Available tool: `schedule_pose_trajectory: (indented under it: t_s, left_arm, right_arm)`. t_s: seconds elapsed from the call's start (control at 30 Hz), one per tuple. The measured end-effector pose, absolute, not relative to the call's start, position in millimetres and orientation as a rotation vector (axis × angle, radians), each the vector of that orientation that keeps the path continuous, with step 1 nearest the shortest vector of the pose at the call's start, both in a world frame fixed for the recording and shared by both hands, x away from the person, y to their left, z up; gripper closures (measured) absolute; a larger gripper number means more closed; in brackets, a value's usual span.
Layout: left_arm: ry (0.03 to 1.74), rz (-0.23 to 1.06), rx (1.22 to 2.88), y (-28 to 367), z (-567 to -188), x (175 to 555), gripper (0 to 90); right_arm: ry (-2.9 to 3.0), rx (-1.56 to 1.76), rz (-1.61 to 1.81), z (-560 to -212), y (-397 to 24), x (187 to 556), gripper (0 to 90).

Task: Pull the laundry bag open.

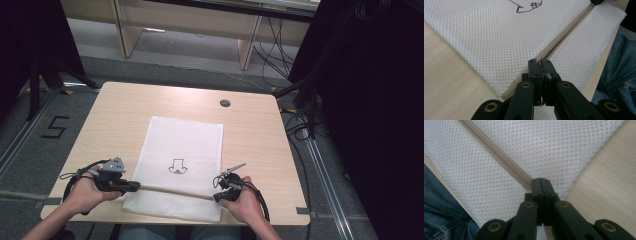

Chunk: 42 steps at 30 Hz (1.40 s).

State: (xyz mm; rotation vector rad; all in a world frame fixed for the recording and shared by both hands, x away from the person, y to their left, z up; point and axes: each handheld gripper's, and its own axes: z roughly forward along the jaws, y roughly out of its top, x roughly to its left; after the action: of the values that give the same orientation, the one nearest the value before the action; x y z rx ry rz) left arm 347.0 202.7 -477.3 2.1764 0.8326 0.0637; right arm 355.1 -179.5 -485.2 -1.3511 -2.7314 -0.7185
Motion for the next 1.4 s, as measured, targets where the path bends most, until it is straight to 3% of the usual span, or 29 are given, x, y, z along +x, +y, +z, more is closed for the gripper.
schedule_pose_trajectory:
  t_s: [1.4]
  left_arm:
    - [0.858,0.091,2.177,215,-478,347,87.4]
  right_arm:
    - [-2.728,-1.357,-0.712,-485,-179,355,90.0]
